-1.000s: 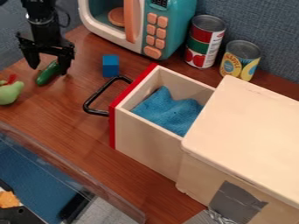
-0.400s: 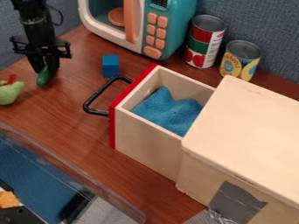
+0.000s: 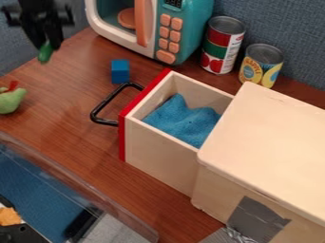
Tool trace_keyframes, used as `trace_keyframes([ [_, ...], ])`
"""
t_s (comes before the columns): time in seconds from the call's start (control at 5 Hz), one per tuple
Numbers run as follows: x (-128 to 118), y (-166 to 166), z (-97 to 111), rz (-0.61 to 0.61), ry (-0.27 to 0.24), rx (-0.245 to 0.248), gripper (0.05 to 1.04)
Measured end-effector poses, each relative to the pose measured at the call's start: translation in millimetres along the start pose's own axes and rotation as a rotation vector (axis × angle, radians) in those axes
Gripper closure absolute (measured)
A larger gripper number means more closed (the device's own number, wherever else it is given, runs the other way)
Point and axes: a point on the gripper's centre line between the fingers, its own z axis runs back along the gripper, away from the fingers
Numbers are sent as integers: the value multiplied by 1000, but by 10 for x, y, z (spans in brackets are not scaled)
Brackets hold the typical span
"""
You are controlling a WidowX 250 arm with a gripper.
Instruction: Put the green object in the drawer
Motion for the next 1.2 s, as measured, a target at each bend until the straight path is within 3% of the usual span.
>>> trace_keyframes([
  [0.2,-91,-241,311,-1,9,-71,775],
  [0.4,-307,-575,322,-29,89,-110,775],
  [1.0,-924,-1461,408,-127,202,-194,775],
  [1.2,-1011,-1695,356,-139,214,-224,775],
])
